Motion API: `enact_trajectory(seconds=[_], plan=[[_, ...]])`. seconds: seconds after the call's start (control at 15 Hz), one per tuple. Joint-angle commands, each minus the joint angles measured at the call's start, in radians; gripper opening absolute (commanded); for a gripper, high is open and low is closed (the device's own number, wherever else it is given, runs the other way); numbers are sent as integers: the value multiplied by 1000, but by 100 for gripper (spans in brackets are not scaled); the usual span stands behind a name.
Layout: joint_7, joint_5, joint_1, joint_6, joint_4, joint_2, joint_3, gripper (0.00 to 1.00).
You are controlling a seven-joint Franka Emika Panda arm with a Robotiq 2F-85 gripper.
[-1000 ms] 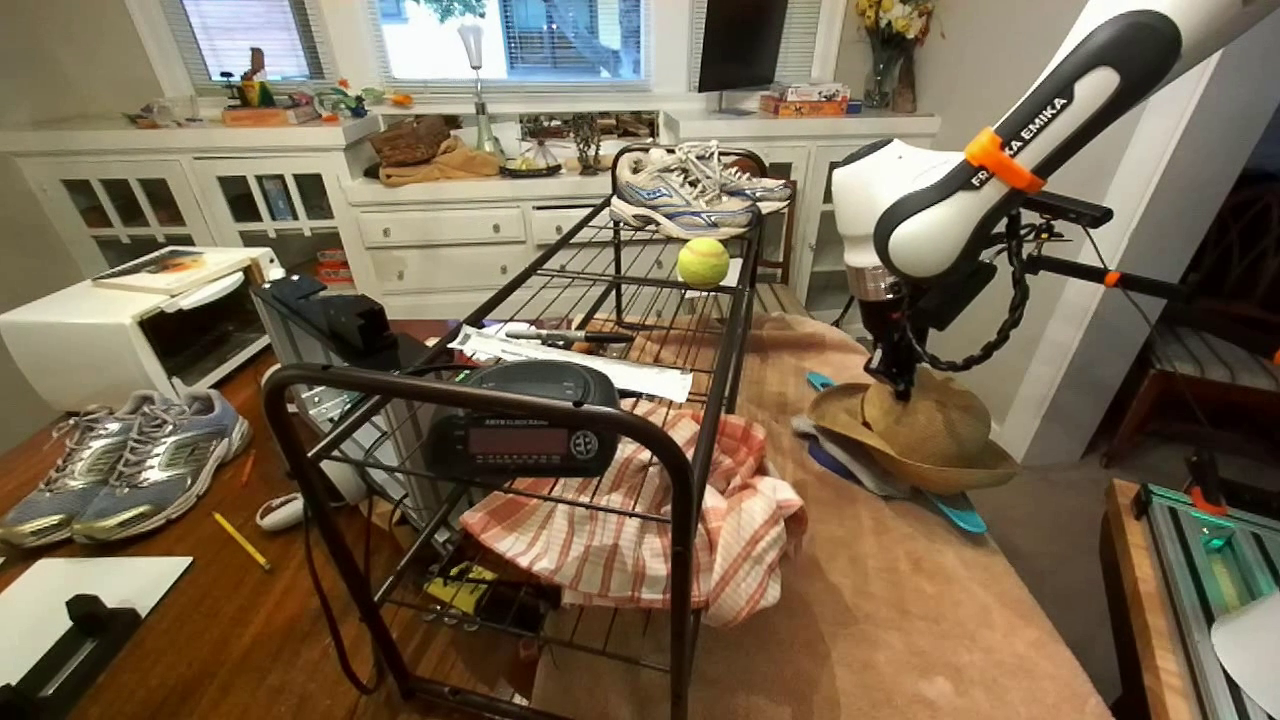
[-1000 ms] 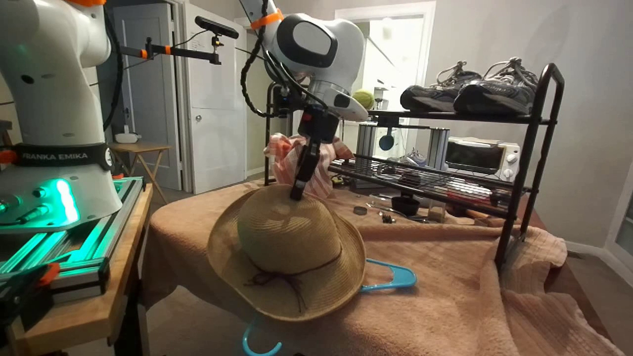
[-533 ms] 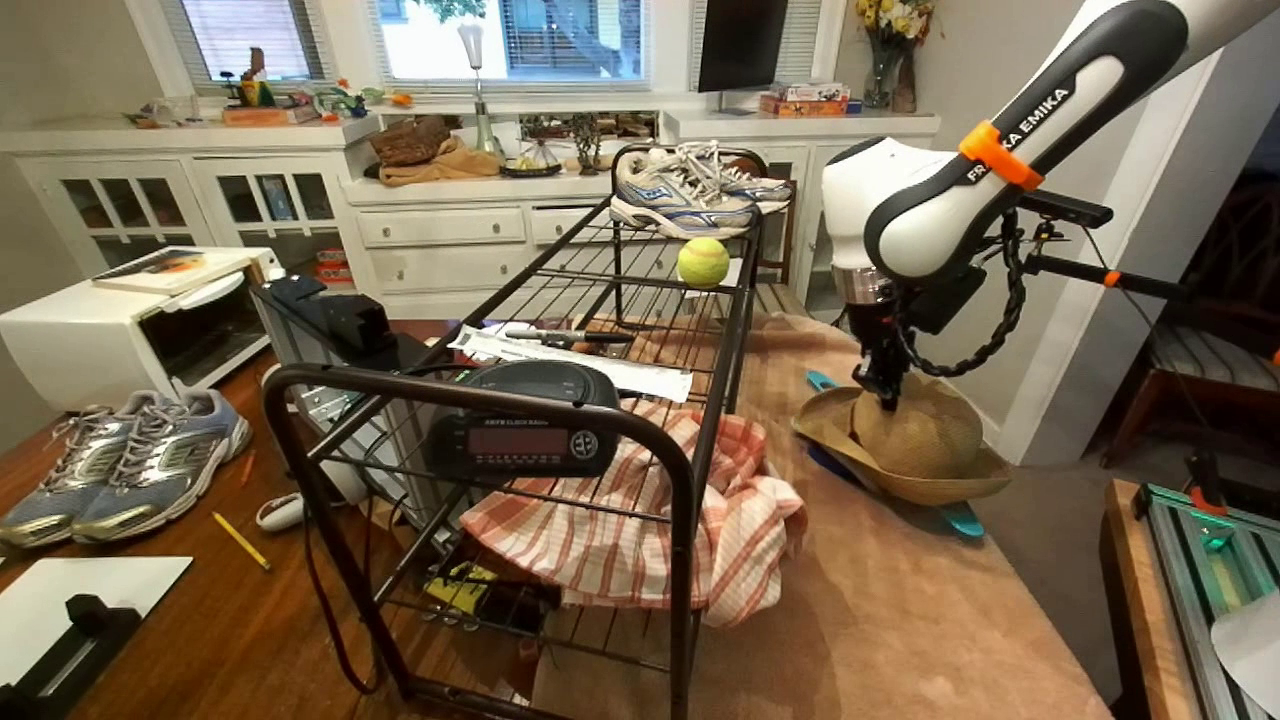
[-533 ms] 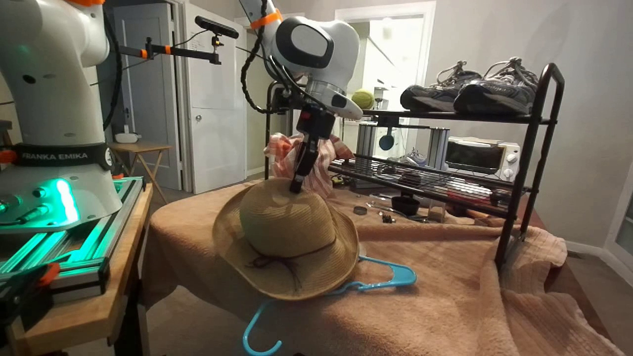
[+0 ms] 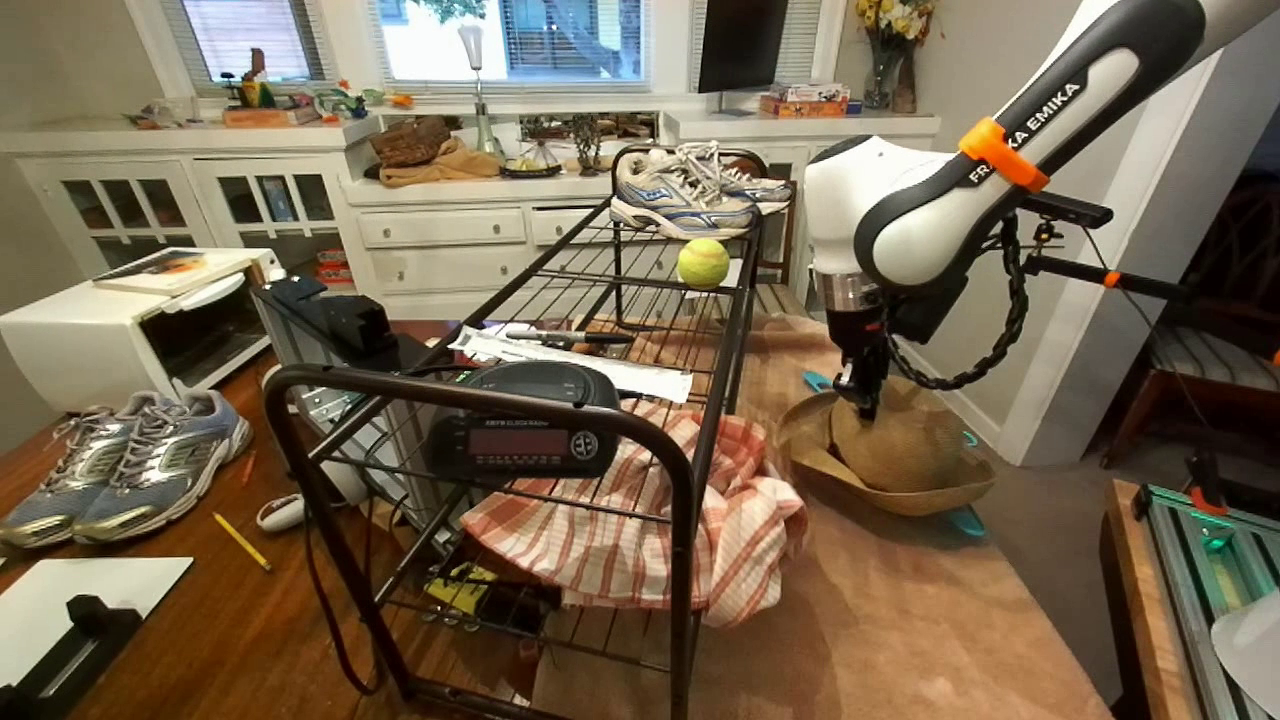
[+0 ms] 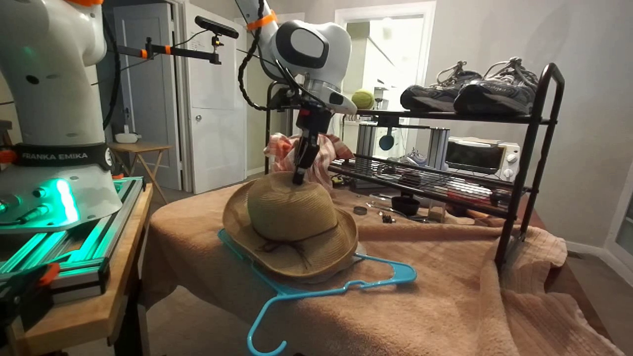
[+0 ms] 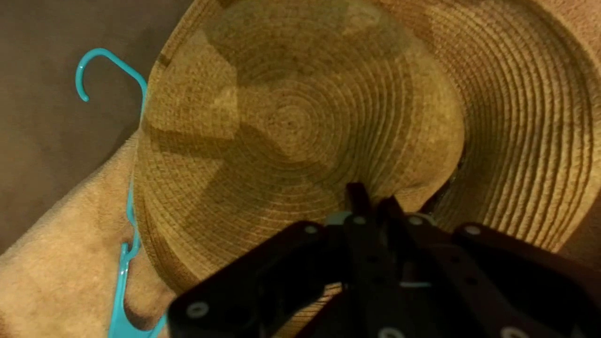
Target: Put the brown hat on top of the blue hanger.
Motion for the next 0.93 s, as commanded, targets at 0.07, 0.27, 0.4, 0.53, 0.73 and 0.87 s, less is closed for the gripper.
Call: enact_trajectory(seconds=[0.07, 0.27, 0.4, 0.53, 0.73, 0.87], plan=[[26, -48, 26, 43, -41, -53, -11, 47], [54, -110, 19, 54, -61, -101, -29, 68], [82, -158, 10, 67, -81, -147, -43, 84], [108, -204, -2, 62, -94, -196, -53, 98], [102, -200, -22, 8, -117, -291, -51, 100], [77, -172, -32, -57, -127, -359, -44, 100]])
